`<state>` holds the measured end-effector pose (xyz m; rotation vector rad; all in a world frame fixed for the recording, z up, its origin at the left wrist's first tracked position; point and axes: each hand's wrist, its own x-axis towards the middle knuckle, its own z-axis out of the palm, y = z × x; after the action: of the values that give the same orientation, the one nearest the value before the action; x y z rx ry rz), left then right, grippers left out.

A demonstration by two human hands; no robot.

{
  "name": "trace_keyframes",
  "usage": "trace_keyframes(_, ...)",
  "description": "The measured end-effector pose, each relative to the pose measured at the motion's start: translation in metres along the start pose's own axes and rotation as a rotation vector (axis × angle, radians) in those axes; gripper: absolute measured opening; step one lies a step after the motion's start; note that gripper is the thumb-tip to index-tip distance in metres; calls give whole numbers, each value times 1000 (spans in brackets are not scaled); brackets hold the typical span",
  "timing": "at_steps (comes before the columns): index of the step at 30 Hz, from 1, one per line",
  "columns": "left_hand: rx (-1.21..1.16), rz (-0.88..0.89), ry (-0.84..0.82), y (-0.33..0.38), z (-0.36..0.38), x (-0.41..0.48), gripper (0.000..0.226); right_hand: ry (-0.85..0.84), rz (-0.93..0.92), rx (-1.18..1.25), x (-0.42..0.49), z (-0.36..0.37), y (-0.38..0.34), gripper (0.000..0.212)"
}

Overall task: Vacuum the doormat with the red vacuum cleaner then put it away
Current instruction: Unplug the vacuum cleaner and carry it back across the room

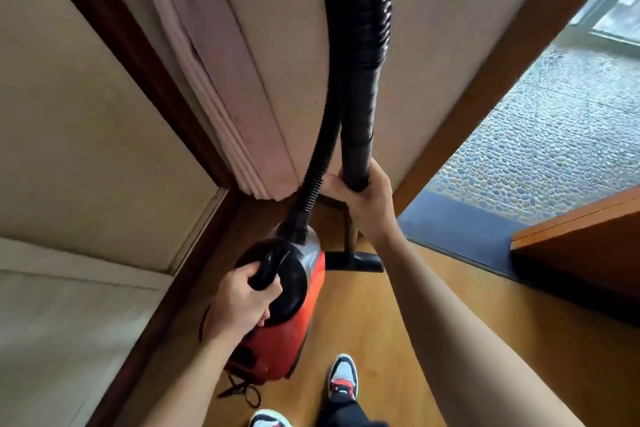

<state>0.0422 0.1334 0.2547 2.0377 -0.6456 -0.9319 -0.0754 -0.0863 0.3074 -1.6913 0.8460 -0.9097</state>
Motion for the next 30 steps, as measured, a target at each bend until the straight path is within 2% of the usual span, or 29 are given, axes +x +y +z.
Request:
trace_keyframes(4,6,-2,-1,-53,21,25,23,-2,-28,-24,10,26,43,36)
trace_keyframes(10,-6,18,2,-141,64,79,17,45,-87,-11,11,73,135,25)
trace_keyframes(15,-26,32,-10,-219,105,128,17,128,-119,16,19,104,202,34)
trace_keyframes(20,-90,1,33,-279,145,171,16,167,-189,94,35,114,228,35)
trace_keyframes(26,-151,16,81,-309,185,200,13,192,-334,199,47,111,240,28)
trace_keyframes(30,-138,48,80,-320,196,213,9,166,-344,168,43,114,267,34)
